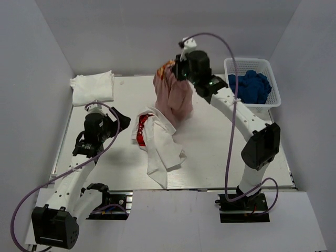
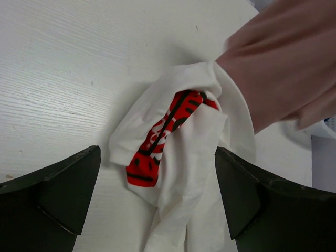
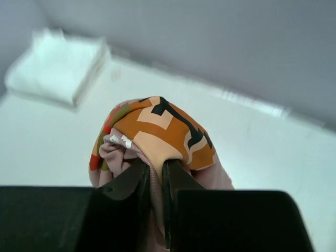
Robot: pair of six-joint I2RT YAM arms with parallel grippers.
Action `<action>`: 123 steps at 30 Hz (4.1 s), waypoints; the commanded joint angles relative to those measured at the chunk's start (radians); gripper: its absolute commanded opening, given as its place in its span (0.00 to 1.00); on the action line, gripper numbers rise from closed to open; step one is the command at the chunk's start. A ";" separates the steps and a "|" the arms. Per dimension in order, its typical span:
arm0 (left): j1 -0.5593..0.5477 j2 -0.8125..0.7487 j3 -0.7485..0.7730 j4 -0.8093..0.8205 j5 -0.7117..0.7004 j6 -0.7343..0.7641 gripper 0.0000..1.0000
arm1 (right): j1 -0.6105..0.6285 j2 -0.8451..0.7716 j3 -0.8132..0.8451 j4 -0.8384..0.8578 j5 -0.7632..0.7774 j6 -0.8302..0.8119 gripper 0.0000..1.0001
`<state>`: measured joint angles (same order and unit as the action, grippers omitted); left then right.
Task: Fold and stack the t-shirts
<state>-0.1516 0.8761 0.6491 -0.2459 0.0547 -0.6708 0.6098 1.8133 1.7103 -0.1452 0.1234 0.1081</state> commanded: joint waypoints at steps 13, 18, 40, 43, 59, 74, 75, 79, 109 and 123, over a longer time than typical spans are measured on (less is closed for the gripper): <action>-0.003 0.100 0.006 0.039 0.097 0.070 0.99 | -0.320 -0.088 0.422 0.209 0.277 -0.100 0.00; -0.003 0.145 -0.003 0.048 0.117 0.070 0.99 | -0.476 -0.045 0.445 0.223 0.363 -0.142 0.00; -0.054 0.417 -0.114 0.244 0.669 0.086 0.99 | -0.694 0.061 0.133 -0.024 -0.029 0.110 0.90; -0.107 0.405 -0.170 0.275 0.679 0.053 0.99 | -0.656 -0.084 -0.018 0.050 -0.085 0.120 0.90; -0.304 0.466 -0.097 0.070 0.351 0.070 0.00 | -0.249 -0.364 -0.564 0.064 -0.369 0.220 0.90; -0.313 0.127 0.084 -0.345 -0.064 0.014 0.00 | 0.059 -0.158 -0.729 0.116 -0.151 0.128 0.88; -0.313 0.118 0.095 -0.357 -0.081 0.014 0.00 | 0.065 -0.148 -0.721 0.119 -0.095 0.127 0.88; -0.313 0.109 0.106 -0.380 -0.114 0.014 0.00 | 0.108 -0.034 -0.646 0.085 -0.027 0.091 0.87; -0.304 0.074 0.794 -0.469 -0.771 0.078 0.00 | 0.067 -0.735 -0.499 0.449 0.505 -0.332 0.00; -0.295 -0.160 1.066 -0.266 -0.529 0.323 0.00 | 0.070 -0.960 0.021 0.342 0.543 -0.611 0.00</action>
<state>-0.4557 0.7200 1.6394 -0.5613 -0.5568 -0.4118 0.6765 0.9104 1.6157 0.2157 0.6708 -0.4381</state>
